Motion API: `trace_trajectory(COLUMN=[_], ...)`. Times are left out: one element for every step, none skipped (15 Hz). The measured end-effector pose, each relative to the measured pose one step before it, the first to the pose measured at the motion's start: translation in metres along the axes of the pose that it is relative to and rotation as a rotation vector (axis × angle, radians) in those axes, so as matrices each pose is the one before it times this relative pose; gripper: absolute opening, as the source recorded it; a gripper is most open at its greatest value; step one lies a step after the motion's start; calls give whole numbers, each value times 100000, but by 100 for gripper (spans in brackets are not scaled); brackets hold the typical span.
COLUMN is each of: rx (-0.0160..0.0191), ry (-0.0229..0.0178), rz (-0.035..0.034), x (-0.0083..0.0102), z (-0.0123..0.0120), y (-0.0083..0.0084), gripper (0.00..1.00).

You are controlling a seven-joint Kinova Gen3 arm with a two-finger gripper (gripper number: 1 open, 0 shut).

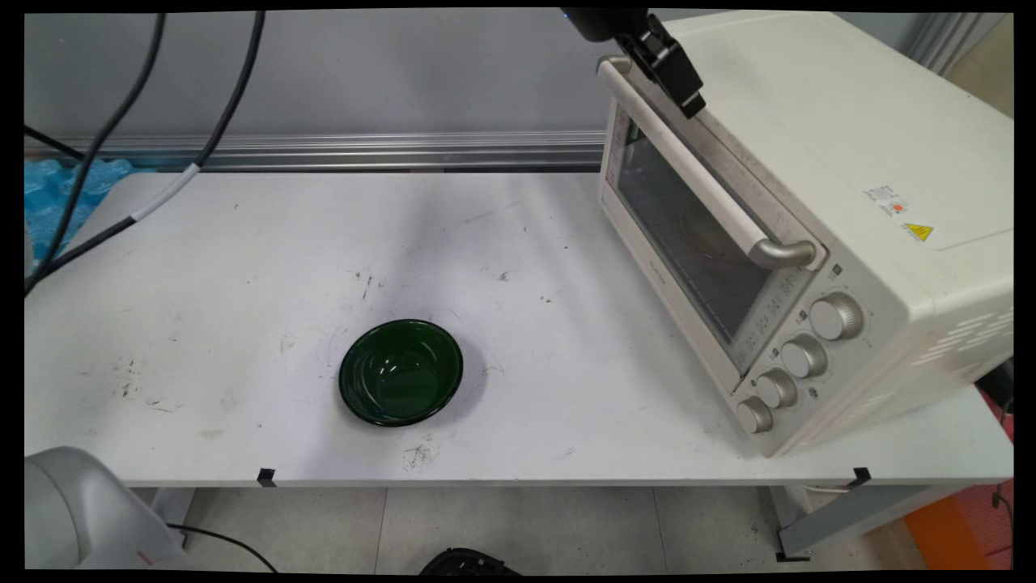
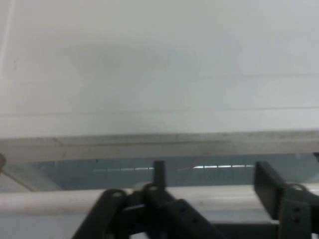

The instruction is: Open the oven

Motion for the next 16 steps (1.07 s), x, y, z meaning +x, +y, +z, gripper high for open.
trace_trajectory(rx=[73, 55, 40, 20, 13, -46, -50, -23, -7, -22, 0, 18, 75, 53, 94, 105], ry=[-436, -877, -759, -728, -596, -851, -791, -782, -577, -605, -630, -534, -431, -326, -289, -253], rz=[302, 585, 454, 380, 239, 192, 98, 83, 113, 21, 0, 7, 21, 37, 33, 8], x=[125, 178, 142, 131, 95, 111, 56, 77, 71, 69, 46, 34, 34, 35, 54, 58], z=[191, 305, 254, 241, 192, 265, 229, 276, 230, 281, 302, 271, 280, 243, 311, 346], y=[-26, -47, -49, -46, -35, -42, -31, -53, -44, -62, -64, -56, -55, -36, -46, -33], gripper=[0, 0, 0, 0, 0, 0, 0, 0, 0, 0, 0, 0, 0, 0, 0, 0])
